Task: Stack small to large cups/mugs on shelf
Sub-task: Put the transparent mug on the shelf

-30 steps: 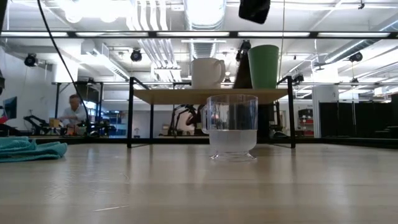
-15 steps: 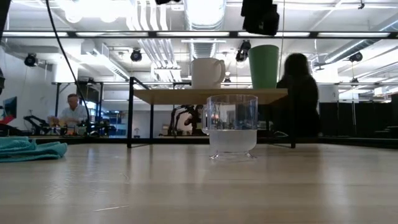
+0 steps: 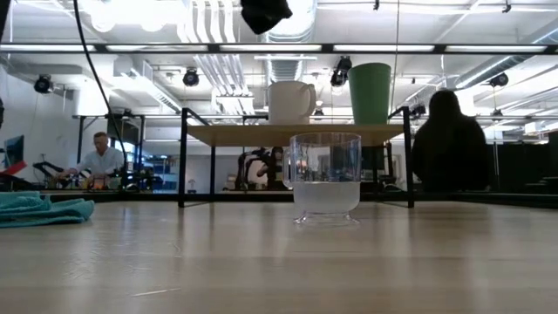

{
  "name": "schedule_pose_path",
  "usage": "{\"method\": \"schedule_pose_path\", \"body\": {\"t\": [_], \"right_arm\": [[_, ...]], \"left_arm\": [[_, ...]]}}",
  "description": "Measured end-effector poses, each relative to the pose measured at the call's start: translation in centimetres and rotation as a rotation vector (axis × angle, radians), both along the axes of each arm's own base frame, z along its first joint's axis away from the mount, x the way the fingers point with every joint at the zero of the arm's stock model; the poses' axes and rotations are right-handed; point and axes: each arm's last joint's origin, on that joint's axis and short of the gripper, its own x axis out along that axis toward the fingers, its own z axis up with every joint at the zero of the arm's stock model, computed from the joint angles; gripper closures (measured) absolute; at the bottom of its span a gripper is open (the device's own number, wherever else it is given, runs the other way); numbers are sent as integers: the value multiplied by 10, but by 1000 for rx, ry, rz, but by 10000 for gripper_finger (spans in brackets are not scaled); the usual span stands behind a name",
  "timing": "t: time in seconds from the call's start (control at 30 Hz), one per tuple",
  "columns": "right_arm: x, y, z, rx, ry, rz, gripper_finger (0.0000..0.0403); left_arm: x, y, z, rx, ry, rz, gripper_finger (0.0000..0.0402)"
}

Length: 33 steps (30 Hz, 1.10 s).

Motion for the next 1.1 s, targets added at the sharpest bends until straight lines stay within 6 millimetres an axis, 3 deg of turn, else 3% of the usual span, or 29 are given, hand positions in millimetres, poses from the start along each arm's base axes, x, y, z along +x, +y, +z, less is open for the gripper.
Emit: {"method": "schedule_pose_path", "body": {"t": [0.23,0.43,0.7,1.1], "right_arm": [[-28,0,20,35,-71,0,308],[-39,-4,27,7,-105,-30,302],[-39,-4,24,-1,-90,-23,300],[-36,-3,20,-28,-64,4,298]], "left_arm": [[7,-27,-26,25,-11,-101,359],[28,-42,-60,79,44,-147,359],[48,-45,-94,90,109,-149,359],[57,-43,-110,129,115,-154,359]]}}
